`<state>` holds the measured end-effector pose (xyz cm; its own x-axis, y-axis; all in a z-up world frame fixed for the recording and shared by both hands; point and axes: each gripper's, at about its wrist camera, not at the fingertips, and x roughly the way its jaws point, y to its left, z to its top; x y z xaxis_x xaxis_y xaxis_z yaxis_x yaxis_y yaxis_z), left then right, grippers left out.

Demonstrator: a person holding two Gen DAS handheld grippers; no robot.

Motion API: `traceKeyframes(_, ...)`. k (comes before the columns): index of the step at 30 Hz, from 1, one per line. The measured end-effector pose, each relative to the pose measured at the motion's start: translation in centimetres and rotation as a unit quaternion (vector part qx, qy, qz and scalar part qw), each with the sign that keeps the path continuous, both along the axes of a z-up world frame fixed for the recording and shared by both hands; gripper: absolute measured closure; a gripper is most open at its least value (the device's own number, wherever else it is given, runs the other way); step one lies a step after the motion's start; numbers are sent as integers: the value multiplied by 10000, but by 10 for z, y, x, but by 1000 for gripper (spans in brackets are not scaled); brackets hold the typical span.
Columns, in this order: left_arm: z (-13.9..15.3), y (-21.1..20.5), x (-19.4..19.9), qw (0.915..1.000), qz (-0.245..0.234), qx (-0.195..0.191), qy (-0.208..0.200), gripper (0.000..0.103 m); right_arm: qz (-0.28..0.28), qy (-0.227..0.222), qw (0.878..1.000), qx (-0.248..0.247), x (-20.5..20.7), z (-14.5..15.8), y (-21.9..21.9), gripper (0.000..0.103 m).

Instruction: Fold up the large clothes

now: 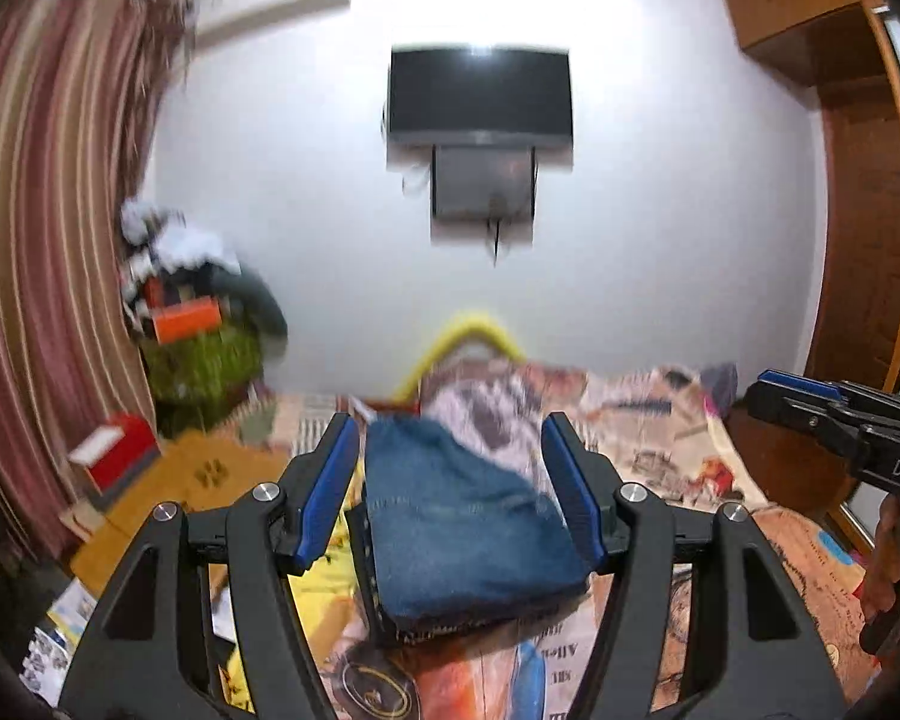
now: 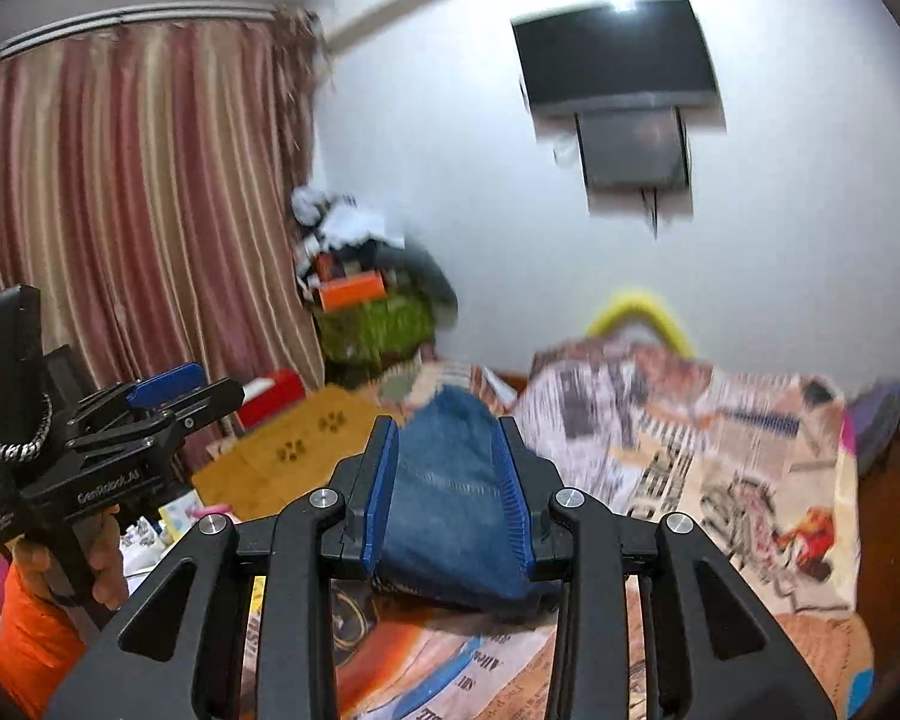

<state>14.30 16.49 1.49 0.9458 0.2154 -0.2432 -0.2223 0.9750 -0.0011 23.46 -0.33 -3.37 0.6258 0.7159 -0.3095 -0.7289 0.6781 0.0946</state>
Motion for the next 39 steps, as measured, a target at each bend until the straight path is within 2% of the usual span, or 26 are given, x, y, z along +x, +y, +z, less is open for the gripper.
traceKeyframes(5, 12, -27, -51, 9983, 27, 38, -572, 41, 7, -546, 9982, 243, -49, 13, -11, 72)
traceKeyframes(6, 11, -32, -59, 9978, 67, 68, -663, 39, -22, -604, 9977, 291, -55, 13, -13, 69)
traceKeyframes(8, 9, -40, -72, 9968, 109, 85, -791, 33, -68, -731, 9967, 355, -69, 13, -17, 58)
traceKeyframes(10, 4, -46, -81, 9961, 166, 52, -865, 32, -184, -849, 9953, 417, -79, 10, -19, 42)
traceKeyframes(12, 1, -50, -88, 9960, 232, 30, -861, 27, -332, -915, 9942, 468, -85, 6, -23, 34)
traceKeyframes(13, -2, -51, -91, 9959, 290, 12, -857, 23, -430, -928, 9936, 478, -87, 5, -24, 29)
traceKeyframes(15, -5, -52, -97, 9953, 405, -26, -874, 4, -519, -909, 9934, 459, -85, 3, -25, 19)
traceKeyframes(17, -9, -52, -102, 9947, 526, -58, -883, 1, -647, -891, 9928, 462, -86, 2, -27, 14)
traceKeyframes(20, -13, -52, -104, 9952, 569, -102, -787, 1, -811, -799, 9925, 440, -85, 1, -30, 0)
traceKeyframes(26, -20, -53, -103, 9956, 639, -109, -673, 1, -900, -517, 9936, 448, -79, -3, -33, 0)
traceKeyframes(39, -30, -54, -99, 9957, 710, -130, -588, 0, -940, -515, 9936, 361, -87, -12, -40, 0)
